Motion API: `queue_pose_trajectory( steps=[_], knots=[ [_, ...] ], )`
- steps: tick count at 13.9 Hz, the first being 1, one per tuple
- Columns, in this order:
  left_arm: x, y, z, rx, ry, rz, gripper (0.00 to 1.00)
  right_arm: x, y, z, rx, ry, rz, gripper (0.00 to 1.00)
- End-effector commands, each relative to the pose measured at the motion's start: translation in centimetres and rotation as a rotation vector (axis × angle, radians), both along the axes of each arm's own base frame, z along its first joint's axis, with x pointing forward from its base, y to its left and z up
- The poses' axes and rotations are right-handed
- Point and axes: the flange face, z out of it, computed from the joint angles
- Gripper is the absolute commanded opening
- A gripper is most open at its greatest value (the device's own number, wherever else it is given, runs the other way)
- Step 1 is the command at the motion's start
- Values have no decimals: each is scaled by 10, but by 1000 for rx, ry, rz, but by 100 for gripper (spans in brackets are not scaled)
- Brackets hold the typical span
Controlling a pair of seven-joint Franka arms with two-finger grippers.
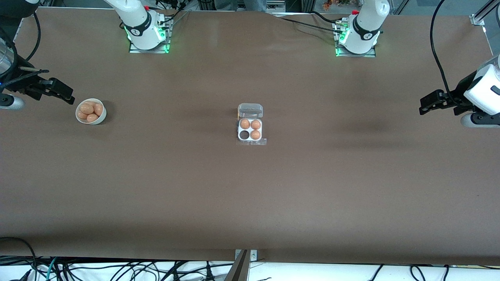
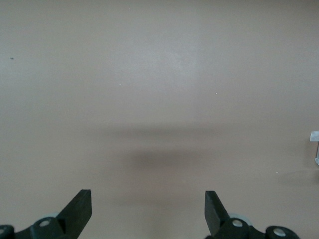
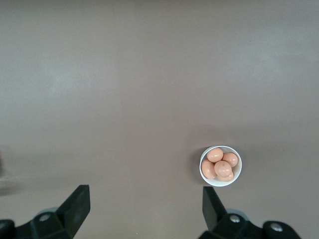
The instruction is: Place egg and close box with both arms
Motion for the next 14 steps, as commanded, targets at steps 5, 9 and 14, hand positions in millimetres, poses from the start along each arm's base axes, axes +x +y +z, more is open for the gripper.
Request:
queue_pose_trajectory(
  steps=[5,9,14],
  knots=[
    [1,2,4,14,3,-12,100,-5,-1,5,2,4,11,100],
    [2,2,6,13,-1,-12,100,-5,-1,5,2,4,13,100],
    [2,2,6,13,-3,-12,100,-2,-2,-5,1,24,16,100]
  ],
)
